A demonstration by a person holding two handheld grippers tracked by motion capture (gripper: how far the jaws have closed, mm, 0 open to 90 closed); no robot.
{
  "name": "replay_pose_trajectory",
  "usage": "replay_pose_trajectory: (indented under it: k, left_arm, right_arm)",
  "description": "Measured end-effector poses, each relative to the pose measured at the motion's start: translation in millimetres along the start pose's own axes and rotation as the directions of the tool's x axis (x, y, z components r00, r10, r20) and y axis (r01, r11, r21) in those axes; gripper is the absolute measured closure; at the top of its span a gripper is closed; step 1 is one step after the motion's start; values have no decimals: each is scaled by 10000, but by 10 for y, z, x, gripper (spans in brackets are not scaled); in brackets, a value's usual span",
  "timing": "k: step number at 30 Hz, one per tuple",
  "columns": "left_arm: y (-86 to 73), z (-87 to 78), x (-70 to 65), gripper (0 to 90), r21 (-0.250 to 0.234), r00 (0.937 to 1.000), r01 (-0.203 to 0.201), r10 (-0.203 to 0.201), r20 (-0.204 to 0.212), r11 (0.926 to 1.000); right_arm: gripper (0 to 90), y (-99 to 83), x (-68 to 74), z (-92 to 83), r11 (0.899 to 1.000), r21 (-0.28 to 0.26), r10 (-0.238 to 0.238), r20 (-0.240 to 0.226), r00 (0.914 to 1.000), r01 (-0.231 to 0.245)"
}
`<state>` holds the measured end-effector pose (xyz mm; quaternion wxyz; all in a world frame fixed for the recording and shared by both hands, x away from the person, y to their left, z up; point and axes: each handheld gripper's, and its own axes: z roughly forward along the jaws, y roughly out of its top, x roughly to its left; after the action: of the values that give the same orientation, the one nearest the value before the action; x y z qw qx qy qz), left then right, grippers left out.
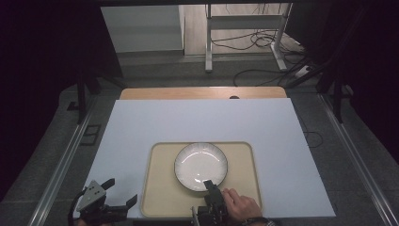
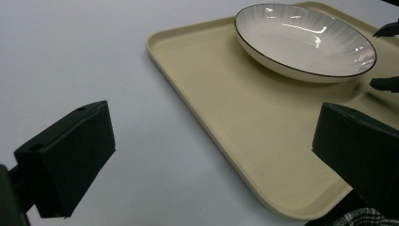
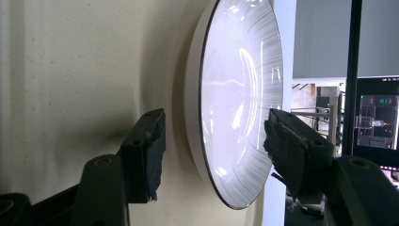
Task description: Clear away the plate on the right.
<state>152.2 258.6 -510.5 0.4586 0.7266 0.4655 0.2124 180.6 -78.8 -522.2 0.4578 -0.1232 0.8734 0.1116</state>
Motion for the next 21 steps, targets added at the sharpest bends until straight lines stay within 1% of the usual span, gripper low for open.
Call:
replay_pose_trajectory:
  k: [1,15,21]
  left_arm:
    - [0,0,0,0,3,10000,-8,8,-4,10000]
    - [1,4,-2,0,7,10000,9,-9,-2,10000]
    - [1,4,-1,0,6,10000,11,-11,1,10000]
  right_arm:
    - [385,-2,0,-6,10000,-18,27,87,10000,-27]
    - [378,-59,-88,-96,9975,-207,673,153,9976,-670]
    - [379,-105,-135,-108,9944,-224,1031,50,9947,-1030]
